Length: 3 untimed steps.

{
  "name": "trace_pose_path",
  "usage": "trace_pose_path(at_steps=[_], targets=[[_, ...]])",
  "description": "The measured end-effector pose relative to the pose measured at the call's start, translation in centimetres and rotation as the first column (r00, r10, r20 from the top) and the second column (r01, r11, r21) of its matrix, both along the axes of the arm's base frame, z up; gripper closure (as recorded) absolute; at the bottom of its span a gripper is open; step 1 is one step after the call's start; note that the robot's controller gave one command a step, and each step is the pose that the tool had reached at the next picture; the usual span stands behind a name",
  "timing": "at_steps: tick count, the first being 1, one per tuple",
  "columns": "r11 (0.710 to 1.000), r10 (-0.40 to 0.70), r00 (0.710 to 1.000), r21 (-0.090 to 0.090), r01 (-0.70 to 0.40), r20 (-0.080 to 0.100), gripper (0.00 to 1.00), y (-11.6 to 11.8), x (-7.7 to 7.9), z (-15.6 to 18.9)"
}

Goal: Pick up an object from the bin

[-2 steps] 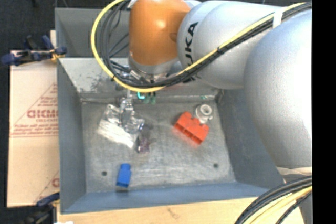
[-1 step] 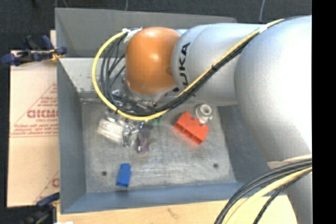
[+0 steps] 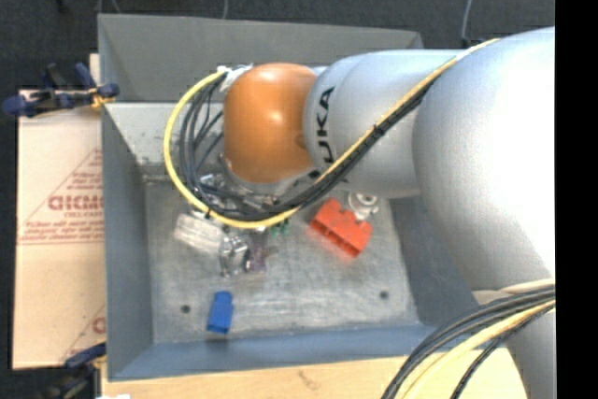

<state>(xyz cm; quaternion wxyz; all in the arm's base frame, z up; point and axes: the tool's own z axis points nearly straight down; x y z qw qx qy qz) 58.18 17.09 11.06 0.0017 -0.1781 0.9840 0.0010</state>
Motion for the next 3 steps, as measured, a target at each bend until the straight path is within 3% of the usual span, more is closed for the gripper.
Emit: trace_pose_path(at_steps=[1, 2, 3], targets=[[1.000, -0.004, 1.000, 0.000, 0.004, 0.001, 1.00, 0.0, 0.1, 0.0], [1.000, -0.010, 1.000, 0.001, 0.010, 0.007, 1.00, 0.1, 0.3, -1.1], [0.894, 0.448, 0.894, -0.005, -0.448, 0.001, 1.00, -5.1, -0.6, 14.5]])
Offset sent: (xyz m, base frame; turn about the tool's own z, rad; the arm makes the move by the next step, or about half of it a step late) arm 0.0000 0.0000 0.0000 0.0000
